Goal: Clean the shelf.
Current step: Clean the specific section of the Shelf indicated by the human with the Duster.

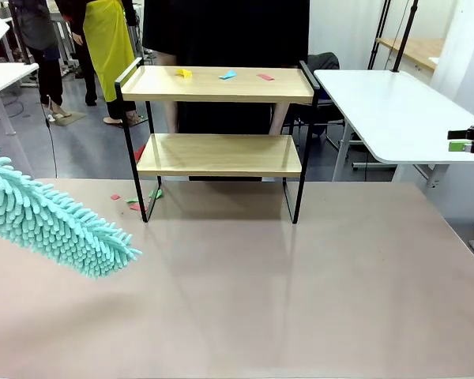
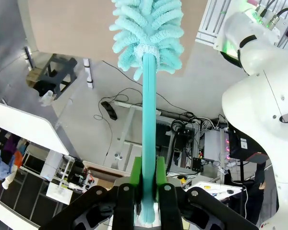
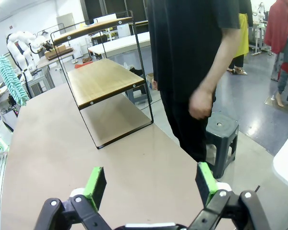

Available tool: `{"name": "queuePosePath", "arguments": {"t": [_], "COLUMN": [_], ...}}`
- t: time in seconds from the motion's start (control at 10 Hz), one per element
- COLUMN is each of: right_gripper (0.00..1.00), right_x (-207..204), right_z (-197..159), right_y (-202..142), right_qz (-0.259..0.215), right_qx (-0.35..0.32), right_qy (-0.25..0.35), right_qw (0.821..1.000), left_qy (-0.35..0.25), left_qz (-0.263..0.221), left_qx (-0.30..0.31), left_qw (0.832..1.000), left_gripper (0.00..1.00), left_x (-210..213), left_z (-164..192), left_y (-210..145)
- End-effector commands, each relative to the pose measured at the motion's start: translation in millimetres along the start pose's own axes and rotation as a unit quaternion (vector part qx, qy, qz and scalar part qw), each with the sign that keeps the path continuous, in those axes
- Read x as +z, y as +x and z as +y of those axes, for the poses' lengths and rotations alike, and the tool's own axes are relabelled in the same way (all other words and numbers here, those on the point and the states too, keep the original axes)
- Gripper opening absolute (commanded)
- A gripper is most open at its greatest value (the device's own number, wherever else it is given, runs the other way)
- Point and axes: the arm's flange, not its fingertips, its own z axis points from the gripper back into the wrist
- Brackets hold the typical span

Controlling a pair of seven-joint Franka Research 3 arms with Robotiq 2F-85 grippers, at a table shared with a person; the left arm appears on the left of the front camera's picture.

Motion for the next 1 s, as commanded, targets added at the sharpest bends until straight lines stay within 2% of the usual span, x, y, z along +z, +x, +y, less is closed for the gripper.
{"name": "queuePosePath", "arguments": {"t": [0.0,0.9], "right_gripper": [1.00,1.00], "right_x": [-1.1,-1.1], "right_z": [1.6,1.6], "right_y": [2.4,2.4], "right_qz": [0.000,0.000], "right_qx": [0.002,0.002], "right_qy": [-0.001,-0.001], "right_qw": [1.000,1.000], "left_qy": [-0.005,-0.005], "left_qz": [-0.002,-0.002], "left_qx": [0.001,0.001], "left_qw": [1.000,1.000], "left_gripper": [0.14,0.14], "left_x": [2.6,2.6], "left_z": [-2.8,-2.8], "left_y": [-1.6,-1.6]}}
